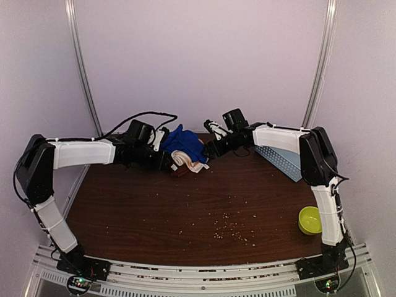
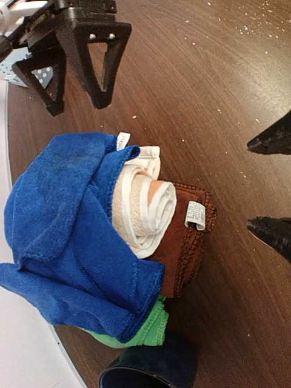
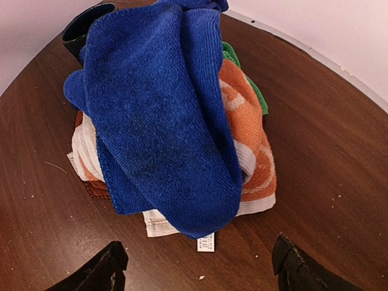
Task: Roll the towels
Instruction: Pick up the towel from the towel pile.
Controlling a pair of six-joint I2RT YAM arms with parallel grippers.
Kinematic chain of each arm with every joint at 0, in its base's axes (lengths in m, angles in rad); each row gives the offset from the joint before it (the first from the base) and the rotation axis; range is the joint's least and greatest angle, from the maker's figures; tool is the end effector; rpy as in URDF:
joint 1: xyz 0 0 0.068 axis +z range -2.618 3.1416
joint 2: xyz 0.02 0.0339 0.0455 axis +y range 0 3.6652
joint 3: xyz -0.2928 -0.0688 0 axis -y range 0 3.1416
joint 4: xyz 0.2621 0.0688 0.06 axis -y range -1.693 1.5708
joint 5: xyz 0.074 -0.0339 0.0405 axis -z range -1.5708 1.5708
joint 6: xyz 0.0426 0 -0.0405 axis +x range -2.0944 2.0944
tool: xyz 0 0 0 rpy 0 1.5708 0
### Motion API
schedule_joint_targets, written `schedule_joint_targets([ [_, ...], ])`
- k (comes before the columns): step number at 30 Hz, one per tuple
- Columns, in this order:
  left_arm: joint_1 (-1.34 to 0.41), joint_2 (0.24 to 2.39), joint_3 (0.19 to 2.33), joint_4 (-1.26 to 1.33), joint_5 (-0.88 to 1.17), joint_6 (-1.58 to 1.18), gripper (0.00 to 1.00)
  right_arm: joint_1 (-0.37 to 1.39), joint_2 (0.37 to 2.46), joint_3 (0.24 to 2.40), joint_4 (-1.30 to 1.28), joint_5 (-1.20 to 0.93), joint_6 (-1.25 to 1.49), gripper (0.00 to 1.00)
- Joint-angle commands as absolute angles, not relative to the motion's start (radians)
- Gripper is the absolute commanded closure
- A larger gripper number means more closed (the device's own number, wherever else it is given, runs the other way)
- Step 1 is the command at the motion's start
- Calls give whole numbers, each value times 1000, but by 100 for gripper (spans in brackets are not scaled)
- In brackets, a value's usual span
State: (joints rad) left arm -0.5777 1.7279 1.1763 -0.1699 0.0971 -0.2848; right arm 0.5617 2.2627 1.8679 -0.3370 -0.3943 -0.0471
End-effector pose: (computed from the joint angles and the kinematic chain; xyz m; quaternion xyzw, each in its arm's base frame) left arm 0.3394 -0.2262 0.2396 0.1526 0.8975 -0.2122 0.3554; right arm 0.4620 0.3101 0.2178 -0.3445 0.8305 0.2746 0.3407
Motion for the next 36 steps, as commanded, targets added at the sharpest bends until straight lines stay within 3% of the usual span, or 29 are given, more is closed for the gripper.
schedule_joint_targets([
  [1,-580,1737,1156,-81,127,-318,65,564,2279,1886,-316,-445,2,19],
  [9,-580,1765,1141,-60,160,-337,66,560,2296,1880,-268,-406,11,26],
  [14,-580,1787,1140,-43,175,-350,66,558,2360,1946,-276,-439,36,36],
  [20,-580,1834,1149,-8,179,-362,66,558,2352,1943,-243,-456,45,78],
  [26,-580,1895,1163,31,198,-391,67,558,2261,1894,-203,-442,32,100],
  [36,-579,2035,1282,104,113,-443,71,558,2110,1972,-167,-481,80,100],
])
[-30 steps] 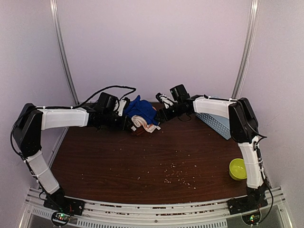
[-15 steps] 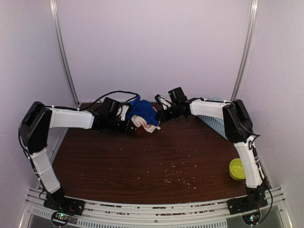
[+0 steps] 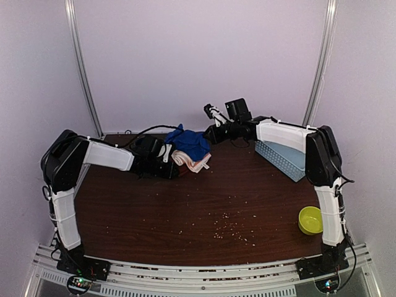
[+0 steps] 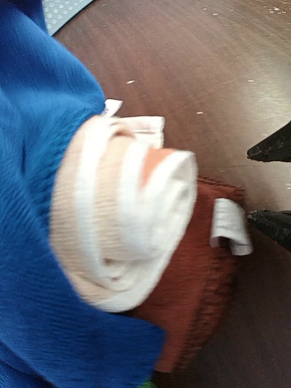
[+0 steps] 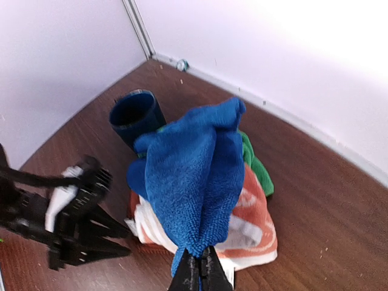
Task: Roll the towels
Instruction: Pick up the towel from the towel pile.
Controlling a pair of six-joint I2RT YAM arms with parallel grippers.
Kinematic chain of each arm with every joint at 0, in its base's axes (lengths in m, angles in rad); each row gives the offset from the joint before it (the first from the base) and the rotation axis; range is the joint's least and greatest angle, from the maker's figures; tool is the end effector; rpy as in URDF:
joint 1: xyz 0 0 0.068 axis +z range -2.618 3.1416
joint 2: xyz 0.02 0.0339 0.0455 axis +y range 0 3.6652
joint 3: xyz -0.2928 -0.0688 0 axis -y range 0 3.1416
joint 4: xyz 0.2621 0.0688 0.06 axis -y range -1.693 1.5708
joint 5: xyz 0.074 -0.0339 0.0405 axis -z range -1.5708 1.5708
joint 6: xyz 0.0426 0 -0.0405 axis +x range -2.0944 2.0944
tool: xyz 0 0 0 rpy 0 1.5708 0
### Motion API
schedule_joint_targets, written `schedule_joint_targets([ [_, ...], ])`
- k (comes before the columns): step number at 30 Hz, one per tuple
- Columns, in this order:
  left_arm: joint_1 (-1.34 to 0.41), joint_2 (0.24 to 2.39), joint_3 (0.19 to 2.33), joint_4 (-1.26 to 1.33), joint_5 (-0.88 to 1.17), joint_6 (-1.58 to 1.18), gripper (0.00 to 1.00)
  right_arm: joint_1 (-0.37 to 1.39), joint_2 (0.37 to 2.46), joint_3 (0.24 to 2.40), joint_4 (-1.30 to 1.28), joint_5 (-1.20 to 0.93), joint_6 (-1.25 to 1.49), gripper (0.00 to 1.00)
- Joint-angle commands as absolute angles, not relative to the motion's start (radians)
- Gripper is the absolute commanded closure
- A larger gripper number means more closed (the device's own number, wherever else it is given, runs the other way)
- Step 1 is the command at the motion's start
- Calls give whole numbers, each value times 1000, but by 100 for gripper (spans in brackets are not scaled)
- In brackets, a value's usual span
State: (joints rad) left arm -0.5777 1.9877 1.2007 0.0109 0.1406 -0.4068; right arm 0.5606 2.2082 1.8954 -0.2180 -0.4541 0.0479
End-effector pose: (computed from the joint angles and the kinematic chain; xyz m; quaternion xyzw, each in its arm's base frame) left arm 0.3729 -0.2502 0.1566 0.1056 0.9141 -0.2395 0.3096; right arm 0.4634 0.3130 0.2684 -0.3226 0.7896 0.3314 0.4034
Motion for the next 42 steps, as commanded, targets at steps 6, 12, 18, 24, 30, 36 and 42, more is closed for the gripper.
schedule_joint_targets([
  [6,-553,2137,1344,221,133,-556,70,561,2047,2022,-152,-564,112,100],
  [12,-539,2256,1454,317,94,-626,70,561,1983,2148,-197,-640,81,100],
  [18,-504,2362,1512,560,150,-666,67,543,1922,2189,-236,-772,57,100],
  [24,-473,2349,1512,638,268,-664,60,518,1829,2148,-234,-937,82,100],
  [30,-473,2143,1290,693,289,-597,59,508,1713,2049,-250,-1014,78,100],
  [36,-488,1876,996,779,259,-643,60,530,1569,1784,-166,-1029,127,100],
  [42,-519,1627,876,582,147,-603,60,640,1510,1593,-200,-955,47,100],
])
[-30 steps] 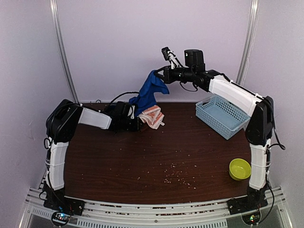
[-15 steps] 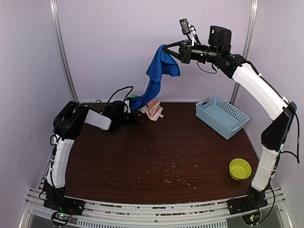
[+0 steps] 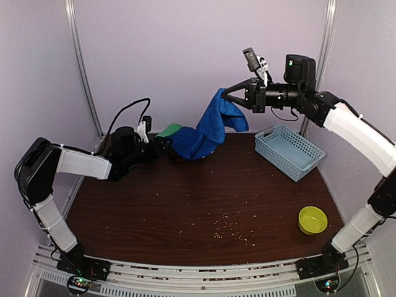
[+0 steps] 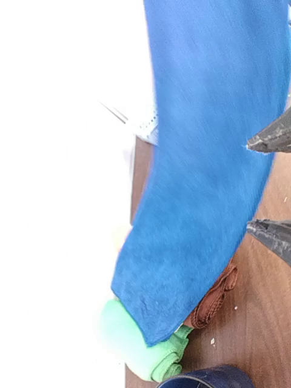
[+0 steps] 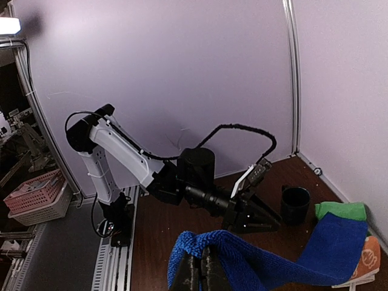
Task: Roll the towels
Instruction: Pick up the towel from the towel pile, then place the towel at the center of the board.
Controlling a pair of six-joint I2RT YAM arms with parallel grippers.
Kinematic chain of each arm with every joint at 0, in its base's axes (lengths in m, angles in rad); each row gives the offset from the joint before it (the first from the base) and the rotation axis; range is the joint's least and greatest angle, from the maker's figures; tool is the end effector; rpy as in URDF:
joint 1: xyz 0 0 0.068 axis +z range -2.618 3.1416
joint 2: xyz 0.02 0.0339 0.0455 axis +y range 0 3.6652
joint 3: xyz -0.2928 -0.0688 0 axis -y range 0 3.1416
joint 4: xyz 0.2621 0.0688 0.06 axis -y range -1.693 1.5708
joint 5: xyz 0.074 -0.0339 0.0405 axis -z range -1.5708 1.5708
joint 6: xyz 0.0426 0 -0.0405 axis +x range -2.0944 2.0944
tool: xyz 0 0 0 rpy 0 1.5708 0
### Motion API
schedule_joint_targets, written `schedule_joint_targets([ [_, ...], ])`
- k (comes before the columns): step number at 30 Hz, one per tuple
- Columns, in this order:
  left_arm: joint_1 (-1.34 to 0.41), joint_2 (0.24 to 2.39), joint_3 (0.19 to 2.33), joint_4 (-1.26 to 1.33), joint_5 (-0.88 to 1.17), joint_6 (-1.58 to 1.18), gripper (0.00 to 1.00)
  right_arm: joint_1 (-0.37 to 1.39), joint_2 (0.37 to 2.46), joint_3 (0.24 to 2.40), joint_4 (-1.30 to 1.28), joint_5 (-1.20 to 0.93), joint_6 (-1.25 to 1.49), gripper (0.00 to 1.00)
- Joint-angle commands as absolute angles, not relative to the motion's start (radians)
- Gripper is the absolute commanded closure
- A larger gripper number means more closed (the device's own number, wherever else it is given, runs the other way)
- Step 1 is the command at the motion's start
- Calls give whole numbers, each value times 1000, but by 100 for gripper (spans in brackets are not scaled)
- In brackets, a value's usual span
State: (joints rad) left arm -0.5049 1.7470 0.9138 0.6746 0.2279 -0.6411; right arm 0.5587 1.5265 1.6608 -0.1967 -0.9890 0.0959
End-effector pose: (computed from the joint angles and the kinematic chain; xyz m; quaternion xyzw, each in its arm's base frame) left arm 0.3507 -0.2048 0.2299 0.0222 0.7592 -0.4222 0.4948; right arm 0.2830 0.2189 0.4945 -0.4634 0.5499 0.5213 0.4595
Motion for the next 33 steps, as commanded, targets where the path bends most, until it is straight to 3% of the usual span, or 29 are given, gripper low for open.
schedule_joint_targets([
  [1,-520,1587,879,488,120,-576,60,672,1514,1593,-210,-939,30,100],
  [8,-496,1273,888,68,-145,-439,57,869,1628,1852,-213,-983,78,100],
  [13,-450,1140,917,-16,-179,-405,56,836,1645,1963,2,-1154,348,100],
  [19,-447,1078,937,-52,-221,-390,54,632,1585,1710,194,-1174,472,100],
  [25,-448,1100,896,-49,-128,-355,54,512,1479,1338,-217,-859,-5,100],
  [26,-449,1118,898,-67,-103,-348,55,499,1455,1270,-245,-820,-36,95],
  [29,-449,1168,889,-96,2,-347,56,469,1392,1122,-352,-667,-116,68],
  [33,-461,1225,848,-117,135,-389,59,390,1307,1042,-460,-549,-199,60],
])
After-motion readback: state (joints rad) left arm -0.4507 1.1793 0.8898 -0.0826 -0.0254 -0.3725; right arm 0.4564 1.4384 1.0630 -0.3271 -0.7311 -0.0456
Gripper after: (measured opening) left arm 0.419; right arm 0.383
